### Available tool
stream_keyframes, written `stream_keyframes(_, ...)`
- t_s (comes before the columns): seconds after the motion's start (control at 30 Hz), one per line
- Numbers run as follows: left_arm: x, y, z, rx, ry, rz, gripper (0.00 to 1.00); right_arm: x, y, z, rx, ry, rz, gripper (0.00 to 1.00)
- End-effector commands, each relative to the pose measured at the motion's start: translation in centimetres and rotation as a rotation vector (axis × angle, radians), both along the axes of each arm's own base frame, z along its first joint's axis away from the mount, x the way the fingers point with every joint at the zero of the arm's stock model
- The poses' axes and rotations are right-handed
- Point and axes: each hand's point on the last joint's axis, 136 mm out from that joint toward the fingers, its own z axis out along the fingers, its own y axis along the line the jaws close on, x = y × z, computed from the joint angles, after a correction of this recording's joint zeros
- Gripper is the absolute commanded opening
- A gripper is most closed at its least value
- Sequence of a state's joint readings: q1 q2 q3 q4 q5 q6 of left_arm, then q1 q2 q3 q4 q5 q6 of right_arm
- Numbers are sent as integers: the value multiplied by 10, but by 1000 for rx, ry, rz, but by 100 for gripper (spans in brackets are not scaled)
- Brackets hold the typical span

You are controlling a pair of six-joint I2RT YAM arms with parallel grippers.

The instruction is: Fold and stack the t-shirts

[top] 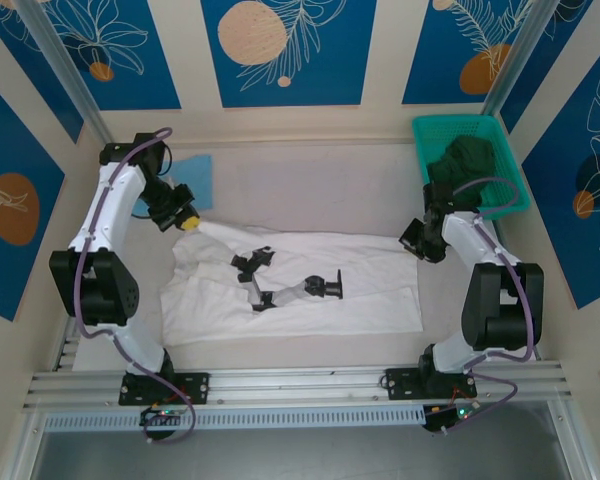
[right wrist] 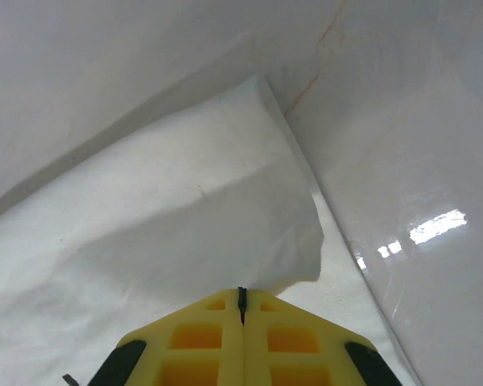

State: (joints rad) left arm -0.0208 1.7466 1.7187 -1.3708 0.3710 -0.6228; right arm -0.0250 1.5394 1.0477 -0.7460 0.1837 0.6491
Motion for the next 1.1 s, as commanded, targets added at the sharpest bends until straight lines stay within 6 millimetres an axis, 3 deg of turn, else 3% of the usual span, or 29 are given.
stream_keyframes(0.0, -19, -5, 1, -55, 66, 21, 4, -6, -2, 0, -13, 32, 22, 0)
stream_keyframes(0.17, -48, 11, -30, 29, 143, 46, 13, -9, -3, -4, -16, 39, 9, 2)
stream_keyframes(0.23, -52, 31, -37, 133, 163, 79, 23, -10, -5, -4, -22, 40, -2, 15)
stream_keyframes(0.33, -48, 65, -31, 286, 120, 155, 24, -11, -8, 6, -34, 4, -28, 34)
stream_keyframes(0.37, -45, 74, -24, 319, 98, 189, 34, -12, -11, 11, -43, -14, -44, 36)
stream_keyframes(0.5, -35, 90, -6, 399, 9, 243, 38, -12, -23, 35, -61, -101, -131, 42)
stream_keyframes(0.57, -19, 81, -12, 344, -29, 205, 37, -1, -15, 44, -26, -163, -114, 42)
stream_keyframes(0.67, 7, 50, -32, 268, -39, 62, 31, 19, 12, 43, 60, -191, -38, 39)
stream_keyframes(0.77, 30, 24, -52, 287, -33, -101, 31, 31, 35, 27, 80, -130, 41, 37)
stream_keyframes(0.93, 59, -11, -91, 295, -29, -232, 31, 46, 56, -4, 85, -40, 105, 37)
stream_keyframes(1.07, 76, -10, -124, 405, 17, -283, 30, 55, 71, -26, 88, 50, 118, 38)
